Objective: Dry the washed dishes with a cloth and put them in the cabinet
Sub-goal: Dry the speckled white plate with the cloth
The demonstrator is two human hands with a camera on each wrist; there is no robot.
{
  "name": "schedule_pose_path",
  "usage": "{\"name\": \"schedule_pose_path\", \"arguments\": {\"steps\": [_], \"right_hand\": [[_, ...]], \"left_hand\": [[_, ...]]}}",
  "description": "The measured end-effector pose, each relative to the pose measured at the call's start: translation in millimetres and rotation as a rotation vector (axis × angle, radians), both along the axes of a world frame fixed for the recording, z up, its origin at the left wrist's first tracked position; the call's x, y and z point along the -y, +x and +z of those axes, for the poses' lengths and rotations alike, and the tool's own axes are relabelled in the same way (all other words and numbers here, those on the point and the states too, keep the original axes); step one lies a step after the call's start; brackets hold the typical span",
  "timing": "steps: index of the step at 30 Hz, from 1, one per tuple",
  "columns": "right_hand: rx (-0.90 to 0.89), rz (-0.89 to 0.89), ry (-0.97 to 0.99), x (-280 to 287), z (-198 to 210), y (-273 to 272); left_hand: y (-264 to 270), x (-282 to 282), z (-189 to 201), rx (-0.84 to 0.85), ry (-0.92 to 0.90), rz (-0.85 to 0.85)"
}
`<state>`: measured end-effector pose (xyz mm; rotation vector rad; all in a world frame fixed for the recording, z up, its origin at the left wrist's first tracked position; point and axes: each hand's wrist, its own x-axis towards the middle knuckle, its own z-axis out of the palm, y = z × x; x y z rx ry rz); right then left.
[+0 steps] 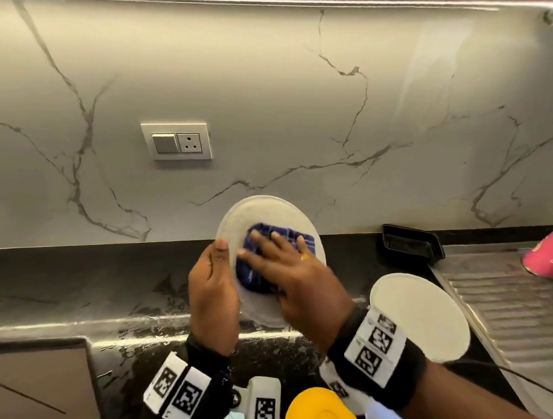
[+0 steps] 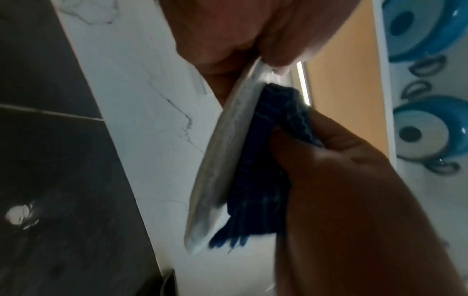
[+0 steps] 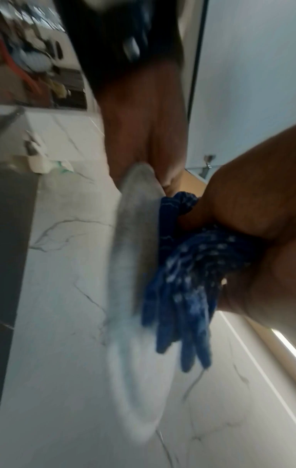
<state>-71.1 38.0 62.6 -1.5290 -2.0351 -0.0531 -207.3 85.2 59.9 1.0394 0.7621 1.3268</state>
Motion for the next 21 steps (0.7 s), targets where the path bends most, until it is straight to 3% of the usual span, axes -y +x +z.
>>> {"name": "schedule_pose_path", "arguments": {"steps": [3,7,10,15,18,21], "right_hand": [[0.177,0.030,-0.016,13.8,-26.2,15.1],[-0.140,-0.128,-0.099,-5.7,-25.6,46.7],[-0.201,-0.115,-0.101,-22.9,-5.8,39.0],[0.017,0.163,-0.106,-9.1,-4.5,4.1],[0.155,0.214,-0.045,6.2,-20.4,23.2],[-0.009,0.083,-0.071,-5.1,-24.2,48.7]], "left_hand": [[-8.3,-2.7,-7.3,0.054,-0.051,0.058],[-7.5,3.7,-24.2,-0.072,-0.005,-0.008],[1.2,6.4,-23.0,-0.110,-0.008,-0.102],[-1.0,-0.4,-10.9,0.126,-0.159,-0.093],[-8.4,-3.4,-16.4,0.124,-0.159,-0.051],[-7.6,-1.8,-22.4,0.029,-0.120,-0.080]]}}
